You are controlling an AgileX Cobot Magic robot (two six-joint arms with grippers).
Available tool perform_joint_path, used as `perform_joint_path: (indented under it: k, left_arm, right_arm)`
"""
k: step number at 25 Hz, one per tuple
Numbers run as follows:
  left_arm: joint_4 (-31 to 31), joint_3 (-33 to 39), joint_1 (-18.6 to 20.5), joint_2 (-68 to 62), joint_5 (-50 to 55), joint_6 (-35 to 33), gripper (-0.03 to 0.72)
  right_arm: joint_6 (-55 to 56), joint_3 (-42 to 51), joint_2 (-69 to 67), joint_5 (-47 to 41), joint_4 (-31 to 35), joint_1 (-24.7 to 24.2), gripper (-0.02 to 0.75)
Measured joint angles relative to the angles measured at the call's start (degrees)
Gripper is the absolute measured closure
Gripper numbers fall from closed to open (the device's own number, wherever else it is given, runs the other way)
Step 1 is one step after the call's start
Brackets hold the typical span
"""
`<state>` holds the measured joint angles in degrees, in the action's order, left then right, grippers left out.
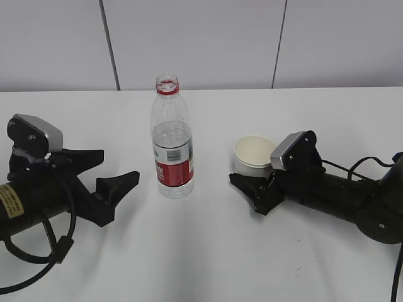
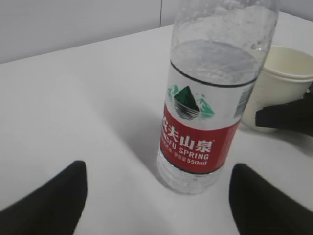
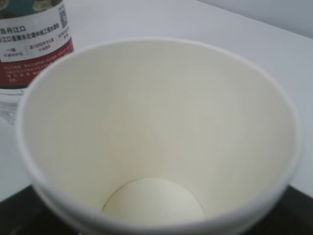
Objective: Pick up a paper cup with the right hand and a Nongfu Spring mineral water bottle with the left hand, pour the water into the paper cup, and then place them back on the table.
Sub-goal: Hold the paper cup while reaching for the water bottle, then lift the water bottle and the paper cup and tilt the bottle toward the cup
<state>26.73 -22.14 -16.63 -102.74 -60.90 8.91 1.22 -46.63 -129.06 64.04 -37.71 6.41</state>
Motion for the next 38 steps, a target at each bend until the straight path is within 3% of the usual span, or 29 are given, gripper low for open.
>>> perform_joint_path:
  k: [7,17,25,29,38]
  left_arm:
    - [1.59,0.0,0.0,-2.38,-3.05,0.07,0.14]
    - [3.49,-1.8,-0.13,-3.46,-4.27,0.21,0.14]
    - [0.87,-1.93,-4.57,-3.5,-2.27,0.21,0.08]
    - [0.02,-4.61,-4.92,-4.42,-0.79,0.28,0.069]
    - [4.64,-12.92,-4.99,-11.45,-0.34,3.98,0.067]
  right_arm:
    - [0.0,0.0,0.0,0.0,1.51,0.0,0.206]
    - [0.0,0.0,3.26,-0.54,1.8,0.0,0.211]
    - [0.0,0.0,4.25,-0.62,1.8,0.02,0.211]
    - [0.0,0.0,4.25,-0.62,1.8,0.02,0.211]
    - [0.0,0.0,4.25,-0.76,1.85,0.02,0.211]
